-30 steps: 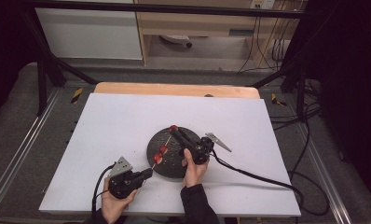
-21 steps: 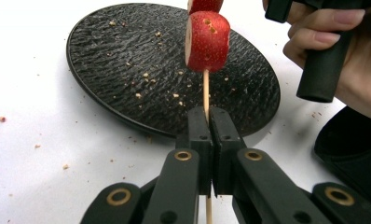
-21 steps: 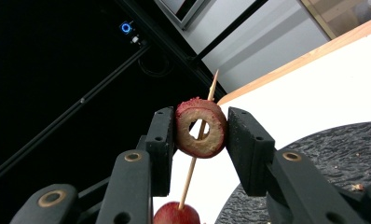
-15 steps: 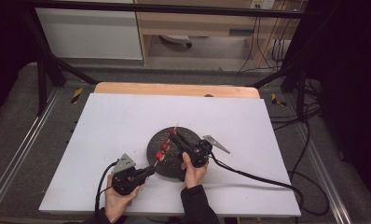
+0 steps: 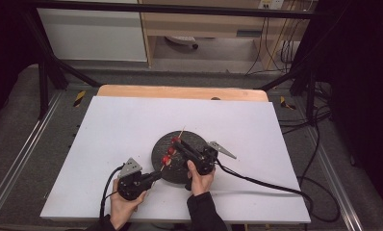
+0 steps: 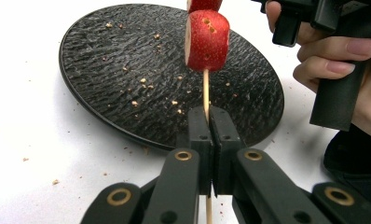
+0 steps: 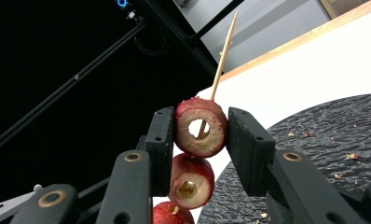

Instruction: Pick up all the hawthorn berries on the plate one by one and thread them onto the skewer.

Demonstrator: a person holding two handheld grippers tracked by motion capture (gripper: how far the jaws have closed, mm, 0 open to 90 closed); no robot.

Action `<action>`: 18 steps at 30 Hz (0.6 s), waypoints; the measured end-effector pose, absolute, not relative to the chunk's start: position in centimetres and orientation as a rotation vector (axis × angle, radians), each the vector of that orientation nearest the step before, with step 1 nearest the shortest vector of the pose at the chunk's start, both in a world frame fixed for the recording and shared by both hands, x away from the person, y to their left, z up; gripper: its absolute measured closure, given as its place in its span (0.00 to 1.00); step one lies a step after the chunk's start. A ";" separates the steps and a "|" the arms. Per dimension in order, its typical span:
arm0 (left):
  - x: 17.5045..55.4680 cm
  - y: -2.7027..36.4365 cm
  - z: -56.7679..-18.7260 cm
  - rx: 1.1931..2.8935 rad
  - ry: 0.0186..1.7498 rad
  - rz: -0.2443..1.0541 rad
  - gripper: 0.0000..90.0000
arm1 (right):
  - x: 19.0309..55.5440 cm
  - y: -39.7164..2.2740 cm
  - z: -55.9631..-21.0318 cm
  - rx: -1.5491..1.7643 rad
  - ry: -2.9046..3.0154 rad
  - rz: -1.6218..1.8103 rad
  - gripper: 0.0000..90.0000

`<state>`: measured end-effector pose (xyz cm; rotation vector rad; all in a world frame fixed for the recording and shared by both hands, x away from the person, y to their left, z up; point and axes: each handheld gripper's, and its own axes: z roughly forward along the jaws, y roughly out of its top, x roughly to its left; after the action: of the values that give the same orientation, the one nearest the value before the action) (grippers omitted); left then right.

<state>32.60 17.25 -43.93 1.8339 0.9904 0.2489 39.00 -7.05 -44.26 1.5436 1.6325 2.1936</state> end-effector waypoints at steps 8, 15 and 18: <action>32.4 17.4 -43.9 1.828 0.985 0.249 0.98 | 39.1 -7.4 -43.8 1.516 1.699 2.124 0.57; 32.3 17.8 -44.0 1.839 0.987 0.255 0.98 | 39.3 -8.2 -42.8 1.455 1.815 2.023 0.37; 32.2 18.0 -44.0 1.838 0.993 0.254 0.98 | 39.4 -8.6 -42.6 1.427 1.894 1.946 0.28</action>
<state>32.24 17.97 -43.98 1.8383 0.9933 0.2541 39.39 -8.56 -42.61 1.4274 1.8940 1.9463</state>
